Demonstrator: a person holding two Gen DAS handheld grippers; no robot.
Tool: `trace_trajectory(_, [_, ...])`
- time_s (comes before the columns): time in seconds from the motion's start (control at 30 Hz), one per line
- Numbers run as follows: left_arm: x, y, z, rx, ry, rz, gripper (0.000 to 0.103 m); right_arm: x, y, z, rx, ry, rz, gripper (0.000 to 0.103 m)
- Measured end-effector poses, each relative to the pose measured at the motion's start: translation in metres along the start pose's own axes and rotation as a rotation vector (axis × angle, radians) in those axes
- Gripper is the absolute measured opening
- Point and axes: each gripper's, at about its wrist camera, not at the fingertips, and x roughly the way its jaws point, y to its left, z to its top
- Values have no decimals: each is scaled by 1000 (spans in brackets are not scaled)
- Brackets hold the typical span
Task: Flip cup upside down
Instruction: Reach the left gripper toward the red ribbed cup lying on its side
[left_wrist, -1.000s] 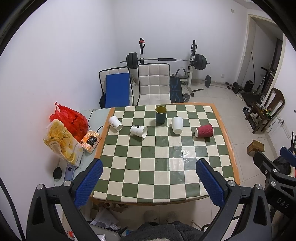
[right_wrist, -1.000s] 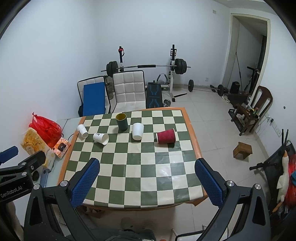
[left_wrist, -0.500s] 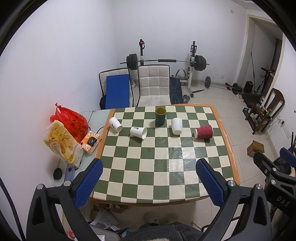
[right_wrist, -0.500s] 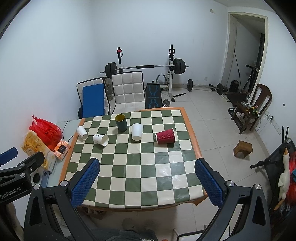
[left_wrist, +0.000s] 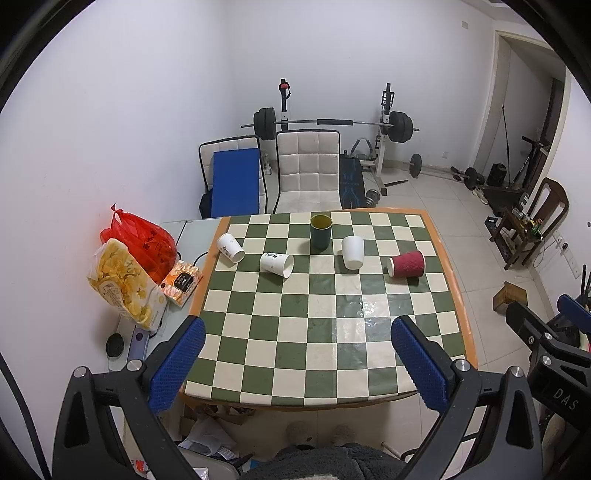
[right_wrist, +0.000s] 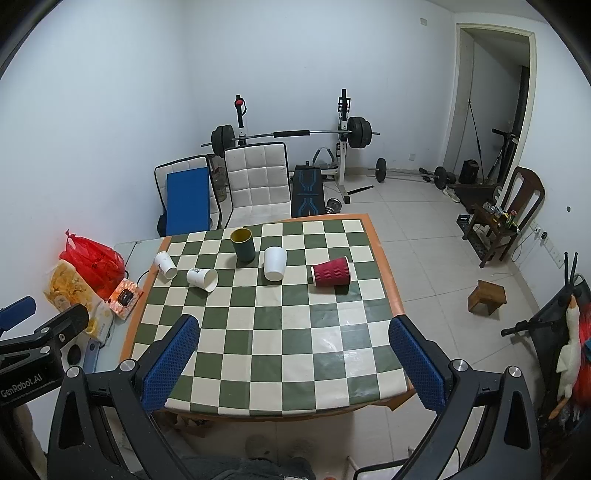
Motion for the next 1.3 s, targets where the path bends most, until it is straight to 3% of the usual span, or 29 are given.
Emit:
trace_trajectory(0.2, [6,-3,7,8,-7,2,103,3,5,6,22,7,-7,103])
trace_trajectory(0.37, [43,-11,27,61,-7,40,103,39,4,10,84,63,-49,103])
trace_trajectory(0.7, [162,-49,44,233,78,44,103,179,-43,-11,233,226,-190,103])
trace_trajectory(1.07, [310,-122,65,355,219,56,103,349,-106,-34,331,450,-175,103])
trace_trajectory(1.3, [392,-176,80,489,298,70,103,432,-133,-39,335,574,-162,103])
